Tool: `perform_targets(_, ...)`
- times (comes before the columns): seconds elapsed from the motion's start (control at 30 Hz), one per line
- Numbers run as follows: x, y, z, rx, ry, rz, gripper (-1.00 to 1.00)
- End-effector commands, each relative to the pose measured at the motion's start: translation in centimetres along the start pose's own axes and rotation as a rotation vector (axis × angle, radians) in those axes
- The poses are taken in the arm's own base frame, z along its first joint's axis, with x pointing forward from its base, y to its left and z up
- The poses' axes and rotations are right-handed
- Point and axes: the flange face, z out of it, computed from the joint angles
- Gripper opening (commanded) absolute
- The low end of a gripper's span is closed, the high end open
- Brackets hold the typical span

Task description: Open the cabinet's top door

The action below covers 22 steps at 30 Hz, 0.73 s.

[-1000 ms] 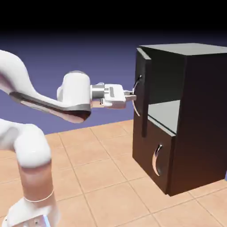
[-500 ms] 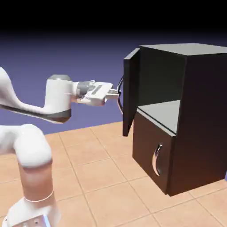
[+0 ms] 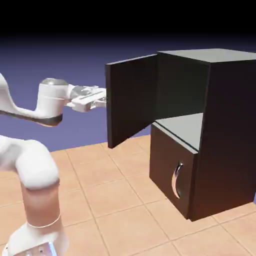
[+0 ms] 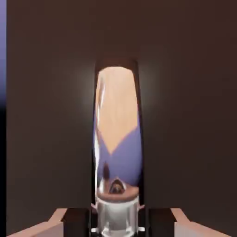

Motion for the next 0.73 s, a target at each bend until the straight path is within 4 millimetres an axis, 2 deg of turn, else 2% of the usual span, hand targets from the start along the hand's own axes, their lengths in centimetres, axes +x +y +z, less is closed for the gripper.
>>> perform_targets(0.0,0.3,0.3,-0.8,0.019,-0.02,0.0,-1.0)
perform_targets(0.27,3.0,3.0,-6.0,0.168,-0.168,0.0,-1.0)
perform_targets(0.67,7.0,7.0,-10.9,0.341,-0.342,0.0,-1.0)
perform_targets(0.7,7.0,7.0,-10.9,0.341,-0.342,0.0,1.0)
